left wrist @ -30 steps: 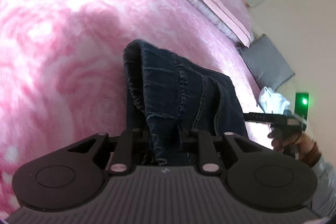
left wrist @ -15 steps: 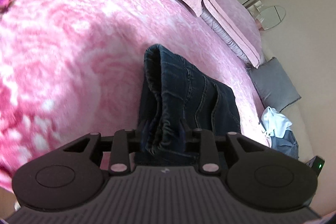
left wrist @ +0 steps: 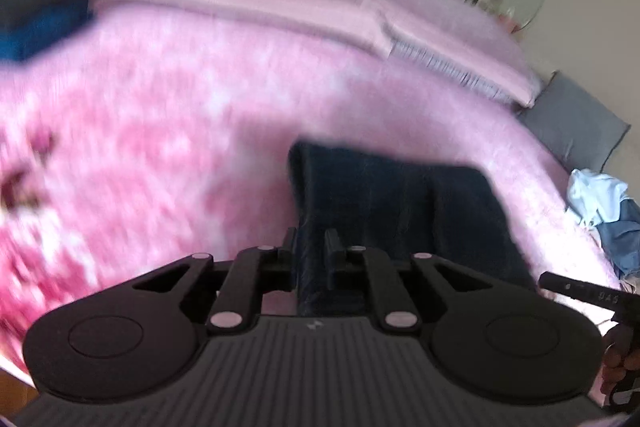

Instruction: Fold clothes

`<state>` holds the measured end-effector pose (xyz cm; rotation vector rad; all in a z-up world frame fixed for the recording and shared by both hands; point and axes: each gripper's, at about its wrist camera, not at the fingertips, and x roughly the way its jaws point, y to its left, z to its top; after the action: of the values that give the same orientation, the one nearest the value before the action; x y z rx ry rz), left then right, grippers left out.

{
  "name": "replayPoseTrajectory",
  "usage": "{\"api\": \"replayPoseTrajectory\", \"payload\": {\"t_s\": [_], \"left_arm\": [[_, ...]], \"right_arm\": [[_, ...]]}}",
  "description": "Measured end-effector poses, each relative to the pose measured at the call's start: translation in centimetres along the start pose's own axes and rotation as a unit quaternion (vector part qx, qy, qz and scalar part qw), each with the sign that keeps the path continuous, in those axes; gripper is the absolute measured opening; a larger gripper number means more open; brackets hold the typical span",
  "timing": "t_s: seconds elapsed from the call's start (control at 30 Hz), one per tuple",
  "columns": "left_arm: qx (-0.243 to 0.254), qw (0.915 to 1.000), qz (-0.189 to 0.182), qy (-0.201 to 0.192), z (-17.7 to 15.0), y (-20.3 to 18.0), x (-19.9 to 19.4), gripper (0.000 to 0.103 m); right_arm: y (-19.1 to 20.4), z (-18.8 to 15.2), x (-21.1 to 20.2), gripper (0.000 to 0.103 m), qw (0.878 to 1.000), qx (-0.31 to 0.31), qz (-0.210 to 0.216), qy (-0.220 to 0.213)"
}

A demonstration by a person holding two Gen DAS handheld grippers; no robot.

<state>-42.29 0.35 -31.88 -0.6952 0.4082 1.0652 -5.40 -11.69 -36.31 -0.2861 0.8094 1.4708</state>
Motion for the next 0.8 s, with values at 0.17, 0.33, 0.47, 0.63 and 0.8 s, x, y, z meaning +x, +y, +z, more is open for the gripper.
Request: {"api": "replayPoseTrajectory", "payload": {"t_s": [0.17,0.33,0.47,0.63,0.8], "left_arm": [[0.042,0.9971,-0.048,0.041,-1.1,-3.0,1.5,0.007],[0.087,0.9945,-0.013,0.058,-5.8,-3.3,4.1,0.008],[0.087,0.994,-0.01,0.065,-5.6,-3.2,4.1,0.008],[0.073,0.9959,-0.025,0.046,-2.3,-4.2,2.1,0.004],[0.072,0.996,-0.042,0.032,0.5,-5.1,4.8,0.002]], "right_arm": [[3.4,-1.1,-0.2,0.052,0.998,-0.046,0.032,-0.017],[6.2,-5.5,2.3,0.052,0.992,-0.129,-0.004,0.009],[6.5,-5.3,3.3,0.052,0.989,-0.146,-0.009,0.032],[5.1,-1.5,2.3,0.05,0.993,-0.114,0.022,0.027],[4.6,2.1,4.1,0.028,0.994,-0.096,0.042,0.003]]}}
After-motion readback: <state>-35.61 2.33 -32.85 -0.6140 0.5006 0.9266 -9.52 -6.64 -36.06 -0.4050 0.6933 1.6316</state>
